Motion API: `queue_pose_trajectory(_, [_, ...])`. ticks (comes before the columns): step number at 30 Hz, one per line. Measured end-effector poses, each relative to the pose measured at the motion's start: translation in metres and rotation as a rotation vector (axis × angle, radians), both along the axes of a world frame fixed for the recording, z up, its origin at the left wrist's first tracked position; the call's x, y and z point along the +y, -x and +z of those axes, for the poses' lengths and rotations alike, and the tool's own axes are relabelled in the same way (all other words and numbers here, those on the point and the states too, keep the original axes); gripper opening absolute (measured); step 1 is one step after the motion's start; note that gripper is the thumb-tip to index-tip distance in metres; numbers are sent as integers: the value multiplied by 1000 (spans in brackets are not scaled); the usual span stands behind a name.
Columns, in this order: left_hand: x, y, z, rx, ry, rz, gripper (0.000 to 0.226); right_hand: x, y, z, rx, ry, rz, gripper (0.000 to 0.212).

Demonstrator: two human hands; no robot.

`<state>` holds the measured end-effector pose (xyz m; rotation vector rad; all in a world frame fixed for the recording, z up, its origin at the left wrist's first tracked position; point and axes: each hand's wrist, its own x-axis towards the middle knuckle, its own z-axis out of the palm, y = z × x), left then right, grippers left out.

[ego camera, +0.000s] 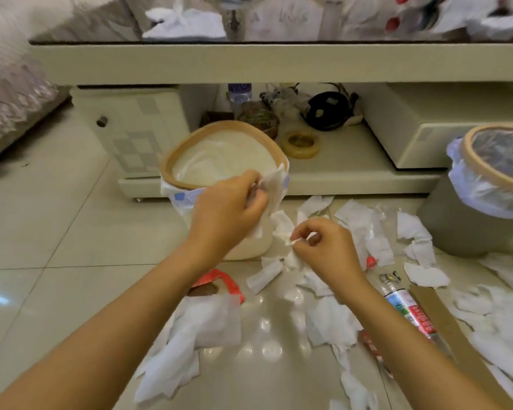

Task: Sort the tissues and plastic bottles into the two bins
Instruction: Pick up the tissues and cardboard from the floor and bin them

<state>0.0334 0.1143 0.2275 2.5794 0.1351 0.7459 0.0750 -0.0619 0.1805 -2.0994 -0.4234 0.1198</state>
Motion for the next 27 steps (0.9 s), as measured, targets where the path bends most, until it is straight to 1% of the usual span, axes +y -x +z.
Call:
queue_pose_trajectory(2, [13,-18,28,-152,5,90,18,6,3,21,35,-135,-41,17])
queue_pose_trajectory(3, [19,-28,37,-178,15,153,19,9,5,27,44,-166,-53,17])
queue_pose_trajectory(4, [26,-38,44,-158,20,211,20,12,7,30,51,-184,-65,18])
queue_pose_trajectory(6, [42,-57,46,-50,24,280,23,18,11,35,70,-209,-80,18])
queue_pose_trajectory(9, [60,-74,30,110,87,293,33,29,9,44,128,-285,-88,16])
queue_pose_trajectory(11, [65,-77,13,188,108,289,45,42,1,54,163,-340,-91,14])
queue_pose_trajectory(13, [69,-73,-2,172,170,261,51,59,-10,64,188,-395,-86,13])
queue_pose_trajectory(16, [81,-65,-13,23,289,229,47,92,-26,72,156,-431,-44,11])
queue_pose_trajectory(18, [90,-60,-17,-69,320,221,41,111,-36,70,105,-428,-31,12])
queue_pose_trajectory(20, [95,-56,-19,-114,340,198,37,125,-47,64,68,-375,-23,13])
queue_pose_trajectory(24, [94,-50,-25,-188,408,130,31,129,-60,48,40,-94,34,36])
queue_pose_trajectory(25, [94,-48,-25,-208,425,114,30,125,-56,47,2,-74,42,39])
queue_pose_trajectory(27, [91,-43,-26,-254,460,65,27,116,-39,47,-62,-119,67,35])
